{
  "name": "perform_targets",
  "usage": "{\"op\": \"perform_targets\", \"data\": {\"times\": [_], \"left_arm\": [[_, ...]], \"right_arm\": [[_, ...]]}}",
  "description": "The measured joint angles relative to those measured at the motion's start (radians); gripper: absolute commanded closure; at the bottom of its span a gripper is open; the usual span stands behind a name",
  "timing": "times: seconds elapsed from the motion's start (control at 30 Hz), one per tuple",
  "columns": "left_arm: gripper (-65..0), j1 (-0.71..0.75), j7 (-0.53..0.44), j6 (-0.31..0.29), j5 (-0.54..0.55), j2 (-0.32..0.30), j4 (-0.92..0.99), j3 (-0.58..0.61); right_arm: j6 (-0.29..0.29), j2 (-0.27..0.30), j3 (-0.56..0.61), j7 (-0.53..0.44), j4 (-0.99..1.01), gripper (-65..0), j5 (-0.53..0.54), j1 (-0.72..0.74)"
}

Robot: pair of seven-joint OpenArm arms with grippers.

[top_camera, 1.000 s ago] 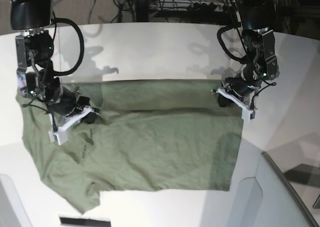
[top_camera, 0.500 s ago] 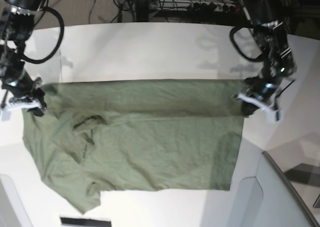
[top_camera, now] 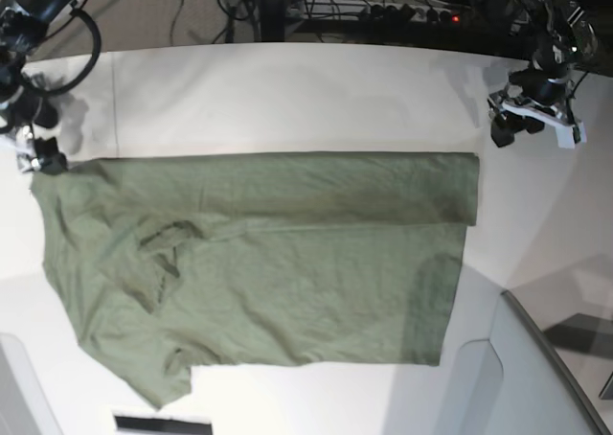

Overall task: Layout the t-shirt on the table in an organized manner, then fold the t-shirt properly
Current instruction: 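Pull the held shirt edge toward the robot with both grippers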

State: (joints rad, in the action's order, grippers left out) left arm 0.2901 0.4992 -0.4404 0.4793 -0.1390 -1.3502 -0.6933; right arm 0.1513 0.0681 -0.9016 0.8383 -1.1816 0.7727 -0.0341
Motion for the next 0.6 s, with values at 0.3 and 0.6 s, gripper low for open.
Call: {"op": "perform_targets", "data": {"times": [0.3, 0.6], "left_arm": [[-43.9, -0.063, -0.014, 0.005, 0.102, -0.033, 0.143, 0.107], [-43.9, -0.156, -0.025, -0.001, 0.109, -0.030, 0.212, 0.169]], "right_arm": [[0.021, 0.082, -0.005, -0.112, 0.230, -52.4, 0.034, 0.113], [0.014, 0.082, 0.021, -0.134, 0.253, -52.4, 0.014, 0.147]]}}
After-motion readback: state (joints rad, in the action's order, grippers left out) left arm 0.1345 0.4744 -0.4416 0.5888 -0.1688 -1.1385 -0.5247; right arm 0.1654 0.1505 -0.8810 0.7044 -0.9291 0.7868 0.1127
